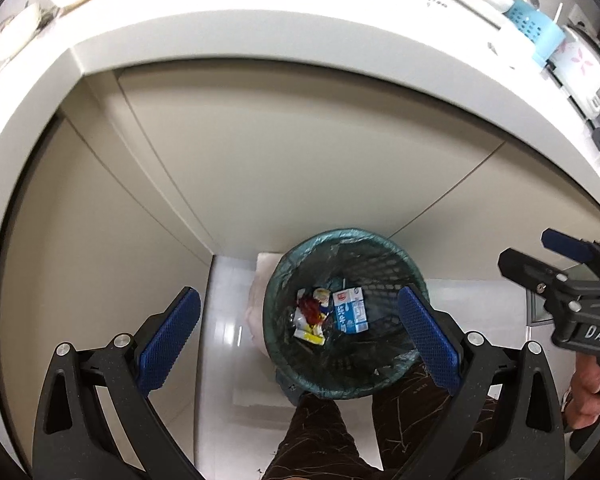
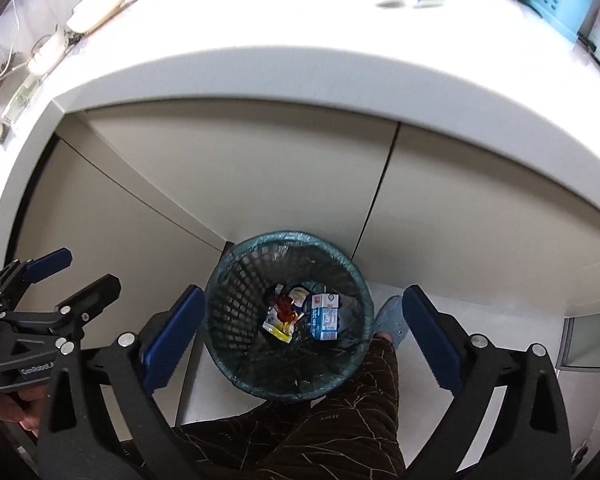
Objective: Collect trash
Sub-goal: 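Raise both open tools back up toward the counter items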
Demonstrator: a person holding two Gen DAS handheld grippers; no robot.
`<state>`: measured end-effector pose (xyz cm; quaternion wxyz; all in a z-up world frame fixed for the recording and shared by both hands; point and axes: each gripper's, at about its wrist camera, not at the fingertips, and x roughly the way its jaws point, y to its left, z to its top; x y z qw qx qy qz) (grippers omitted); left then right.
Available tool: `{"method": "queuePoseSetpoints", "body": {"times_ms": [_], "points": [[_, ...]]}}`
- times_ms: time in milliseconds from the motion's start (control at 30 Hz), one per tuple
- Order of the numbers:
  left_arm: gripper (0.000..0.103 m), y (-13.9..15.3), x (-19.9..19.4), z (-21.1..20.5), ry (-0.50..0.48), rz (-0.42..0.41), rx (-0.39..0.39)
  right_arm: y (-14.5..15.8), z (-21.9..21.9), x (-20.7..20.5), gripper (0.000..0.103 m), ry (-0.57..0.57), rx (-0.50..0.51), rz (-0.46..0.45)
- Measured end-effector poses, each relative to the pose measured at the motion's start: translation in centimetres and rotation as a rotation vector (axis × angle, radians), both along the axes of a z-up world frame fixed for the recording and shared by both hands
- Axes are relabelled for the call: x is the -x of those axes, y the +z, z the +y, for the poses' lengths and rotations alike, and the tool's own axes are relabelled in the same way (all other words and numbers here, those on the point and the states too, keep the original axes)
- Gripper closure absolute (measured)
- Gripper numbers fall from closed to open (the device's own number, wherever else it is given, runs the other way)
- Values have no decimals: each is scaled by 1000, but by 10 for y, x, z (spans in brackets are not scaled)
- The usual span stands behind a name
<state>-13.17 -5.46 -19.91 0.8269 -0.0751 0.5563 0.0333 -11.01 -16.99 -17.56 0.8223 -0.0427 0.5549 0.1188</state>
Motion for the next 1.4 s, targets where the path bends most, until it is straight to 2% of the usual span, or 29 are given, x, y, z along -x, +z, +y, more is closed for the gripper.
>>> {"method": "queuePoseSetpoints", "body": {"times_ms": [100,433,733,933,1400], "points": [[6,12,-5,-4,-12,-4,-23,19,-4,0,8,-7,4,-31],[7,57,-18,-1,6,-39,5,69,-20,-9,8,-57,22,-85],[7,95,-44,-6,4,-56,20,117,-38,-34,8,-94,29,-148],[7,112,-72,-9,14,-47,-2,144,-44,-57,8,-112,36,-186],[7,149,-154,30,125,-65,-29,171,-47,-115,8,-118,41,-193]]}}
